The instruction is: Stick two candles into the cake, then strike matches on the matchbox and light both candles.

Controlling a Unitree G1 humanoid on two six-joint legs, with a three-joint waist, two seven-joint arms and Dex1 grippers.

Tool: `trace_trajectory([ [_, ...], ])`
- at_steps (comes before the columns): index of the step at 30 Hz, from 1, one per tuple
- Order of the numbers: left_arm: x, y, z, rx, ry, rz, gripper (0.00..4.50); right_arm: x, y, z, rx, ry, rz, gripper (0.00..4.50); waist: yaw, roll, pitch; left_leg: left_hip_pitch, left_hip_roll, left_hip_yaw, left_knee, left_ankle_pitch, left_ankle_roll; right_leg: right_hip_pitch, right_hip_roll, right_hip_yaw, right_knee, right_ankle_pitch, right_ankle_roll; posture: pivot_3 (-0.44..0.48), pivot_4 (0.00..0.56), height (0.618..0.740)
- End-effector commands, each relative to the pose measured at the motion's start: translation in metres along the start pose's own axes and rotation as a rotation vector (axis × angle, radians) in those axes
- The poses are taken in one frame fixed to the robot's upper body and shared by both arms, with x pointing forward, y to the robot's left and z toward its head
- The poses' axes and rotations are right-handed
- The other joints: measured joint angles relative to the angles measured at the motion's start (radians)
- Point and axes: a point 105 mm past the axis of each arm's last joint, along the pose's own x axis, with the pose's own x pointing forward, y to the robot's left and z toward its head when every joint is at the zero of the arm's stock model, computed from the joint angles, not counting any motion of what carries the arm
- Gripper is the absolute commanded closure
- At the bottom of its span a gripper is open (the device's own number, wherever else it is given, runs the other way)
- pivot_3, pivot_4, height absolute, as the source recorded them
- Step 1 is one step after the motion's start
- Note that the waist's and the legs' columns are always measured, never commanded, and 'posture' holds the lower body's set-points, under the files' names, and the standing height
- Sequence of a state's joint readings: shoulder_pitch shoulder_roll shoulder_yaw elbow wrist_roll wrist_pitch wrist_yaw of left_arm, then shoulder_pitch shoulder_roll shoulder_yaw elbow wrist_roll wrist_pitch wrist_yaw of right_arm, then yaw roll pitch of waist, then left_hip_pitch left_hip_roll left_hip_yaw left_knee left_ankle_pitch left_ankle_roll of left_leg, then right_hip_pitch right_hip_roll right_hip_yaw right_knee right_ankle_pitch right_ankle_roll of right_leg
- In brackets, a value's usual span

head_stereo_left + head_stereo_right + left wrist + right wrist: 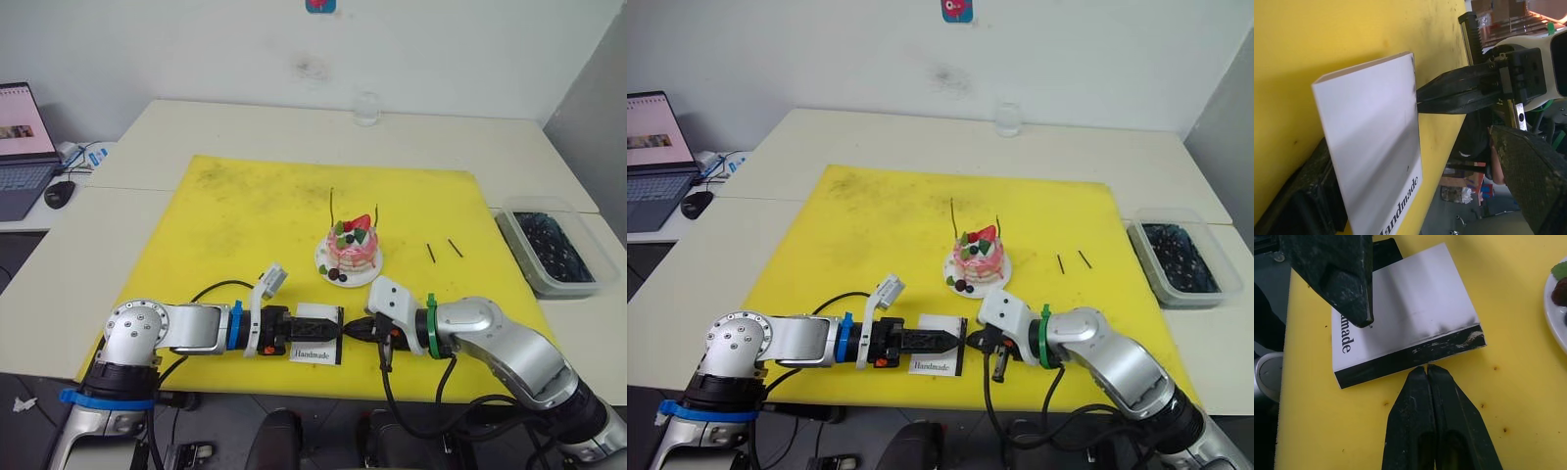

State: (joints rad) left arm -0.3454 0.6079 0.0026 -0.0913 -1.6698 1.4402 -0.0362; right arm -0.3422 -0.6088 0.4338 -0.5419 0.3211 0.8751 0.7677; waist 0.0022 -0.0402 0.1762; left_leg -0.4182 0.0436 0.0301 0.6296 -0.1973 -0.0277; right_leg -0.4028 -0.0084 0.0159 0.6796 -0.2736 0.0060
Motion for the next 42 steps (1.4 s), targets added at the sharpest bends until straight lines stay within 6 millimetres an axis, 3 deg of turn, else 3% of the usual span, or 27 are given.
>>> trace_trajectory([
  [1, 0.007, 0.004, -0.012, 0.01, 0.044, 0.036, 0.56, -0.005, 0.002, 0.011, -0.026, -0.029, 0.003, 4.5, 0.0, 0.0, 0.0, 0.0, 0.0, 0.0, 0.0, 0.0, 0.0, 0.0, 0.0, 0.0, 0.0, 0.0, 0.0, 0.0, 0.15, 0.74],
  [9, 0.008, 0.01, -0.01, 0.055, 0.033, 0.082, 3.08, -0.011, 0.0, 0.013, -0.008, -0.04, -0.029, 4.5, 0.0, 0.0, 0.0, 0.0, 0.0, 0.0, 0.0, 0.0, 0.0, 0.0, 0.0, 0.0, 0.0, 0.0, -0.001, 0.0, 0.15, 0.74],
  [14, 0.004, -0.007, -0.001, 0.087, 0.028, -0.01, 4.47, -0.026, -0.008, 0.019, 0.002, -0.063, -0.077, 4.5, 0.0, 0.0, 0.0, -0.001, 0.0, 0.0, 0.0, 0.0, 0.0, -0.001, 0.0, -0.001, -0.001, 0.0, 0.0, 0.0, 0.15, 0.74],
  [19, 0.01, -0.032, 0.009, 0.105, 0.017, -0.127, 4.47, -0.055, -0.02, 0.019, 0.026, -0.068, -0.158, 4.5, -0.002, 0.0, 0.0, -0.003, 0.0, -0.001, 0.0, 0.0, 0.0, -0.002, 0.0, -0.001, -0.001, 0.0, 0.0, 0.0, 0.15, 0.74],
  [23, 0.024, -0.02, 0.005, 0.055, 0.0, -0.08, 4.47, -0.065, -0.022, 0.007, 0.047, -0.028, -0.19, 4.5, -0.003, 0.0, 0.0, -0.003, 0.001, -0.001, -0.001, 0.0, 0.0, -0.002, 0.001, -0.001, -0.001, -0.001, -0.001, 0.0, 0.15, 0.74],
  [28, 0.034, 0.005, -0.008, -0.01, 0.003, 0.015, 4.47, -0.057, -0.014, -0.005, 0.07, -0.007, -0.176, 4.5, -0.008, 0.0, 0.0, -0.003, 0.002, -0.001, -0.001, 0.0, 0.0, -0.003, 0.003, 0.0, -0.001, -0.001, -0.001, 0.0, 0.15, 0.74],
  [34, 0.033, 0.01, -0.014, -0.027, 0.013, 0.026, 4.47, -0.045, -0.007, -0.015, 0.08, 0.012, -0.147, 4.5, -0.009, 0.0, 0.0, 0.0, 0.002, 0.0, -0.001, 0.0, 0.0, -0.002, 0.004, 0.0, 0.0, -0.001, -0.001, 0.0, 0.15, 0.74],
  [42, 0.03, 0.01, -0.011, -0.033, 0.002, 0.016, 2.25, -0.033, -0.002, -0.022, 0.052, 0.04, -0.108, 4.5, -0.009, 0.0, 0.0, -0.001, 0.002, 0.0, -0.002, 0.0, 0.0, -0.002, 0.004, 0.0, 0.0, -0.001, -0.001, 0.0, 0.15, 0.74],
])
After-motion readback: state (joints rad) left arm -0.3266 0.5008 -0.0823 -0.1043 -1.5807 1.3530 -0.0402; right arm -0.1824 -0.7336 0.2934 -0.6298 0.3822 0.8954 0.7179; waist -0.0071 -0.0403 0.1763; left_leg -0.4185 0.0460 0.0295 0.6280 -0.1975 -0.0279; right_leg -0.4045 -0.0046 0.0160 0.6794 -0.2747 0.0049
